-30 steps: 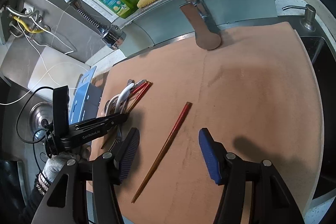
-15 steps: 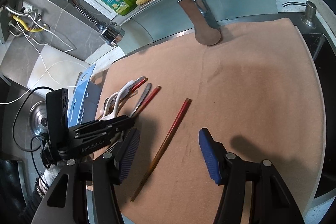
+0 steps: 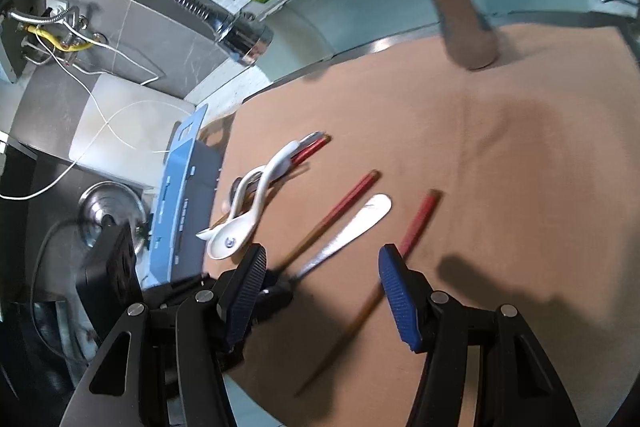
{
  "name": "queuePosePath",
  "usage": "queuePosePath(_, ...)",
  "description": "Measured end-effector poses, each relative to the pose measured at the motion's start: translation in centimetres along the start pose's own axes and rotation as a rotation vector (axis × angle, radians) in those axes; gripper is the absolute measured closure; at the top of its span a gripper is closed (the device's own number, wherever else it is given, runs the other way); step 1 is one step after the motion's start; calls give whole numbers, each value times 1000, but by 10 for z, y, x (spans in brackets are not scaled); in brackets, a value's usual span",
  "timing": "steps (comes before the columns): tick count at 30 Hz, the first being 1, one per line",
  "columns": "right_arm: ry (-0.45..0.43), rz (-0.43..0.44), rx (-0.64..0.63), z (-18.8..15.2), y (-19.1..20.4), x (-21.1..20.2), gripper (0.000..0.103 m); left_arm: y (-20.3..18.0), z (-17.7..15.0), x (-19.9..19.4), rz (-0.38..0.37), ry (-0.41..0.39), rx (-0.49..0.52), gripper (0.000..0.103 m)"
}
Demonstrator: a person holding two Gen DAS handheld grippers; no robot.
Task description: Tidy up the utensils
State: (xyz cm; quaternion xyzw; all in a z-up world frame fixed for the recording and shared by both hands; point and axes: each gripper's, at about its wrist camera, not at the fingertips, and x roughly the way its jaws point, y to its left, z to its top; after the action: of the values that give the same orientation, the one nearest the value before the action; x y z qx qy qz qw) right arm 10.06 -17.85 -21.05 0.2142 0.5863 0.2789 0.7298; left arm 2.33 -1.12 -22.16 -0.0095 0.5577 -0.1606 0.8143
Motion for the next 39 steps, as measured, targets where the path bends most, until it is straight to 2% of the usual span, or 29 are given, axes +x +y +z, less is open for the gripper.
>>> queuePosePath(3,51,-1,14,3,4,18,52,4,-12,-7,40,8,17,77)
queuePosePath(4,61,-7,18,3,5,22,54,5,-14,-7,48,12,23,73)
queuePosePath(5,76,-17,25,3,5,27,58,5,-16,-9,65,15,28,63)
queuePosePath(6,90,-27,34,3,4,32,58,6,-19,-11,80,13,34,60)
queuePosePath(13,124,-52,102,3,-6,50,59,3,-27,-13,98,30,74,60)
queuePosePath(19,120,-60,127,8,-6,58,59,-5,-32,-10,62,51,102,60)
queuePosePath(24,115,-71,127,10,-4,60,59,0,-31,-15,104,31,83,60)
queuePosePath(28,111,-78,137,10,-4,61,59,9,-30,-16,82,41,62,60)
queuePosePath(32,109,-83,130,11,-2,62,59,3,-26,-8,39,45,67,60)
queuePosePath(35,111,-78,141,12,-4,62,63,-6,-26,-5,13,53,86,60)
queuePosePath(39,115,-63,166,12,-10,60,67,-12,-28,-4,29,59,100,60)
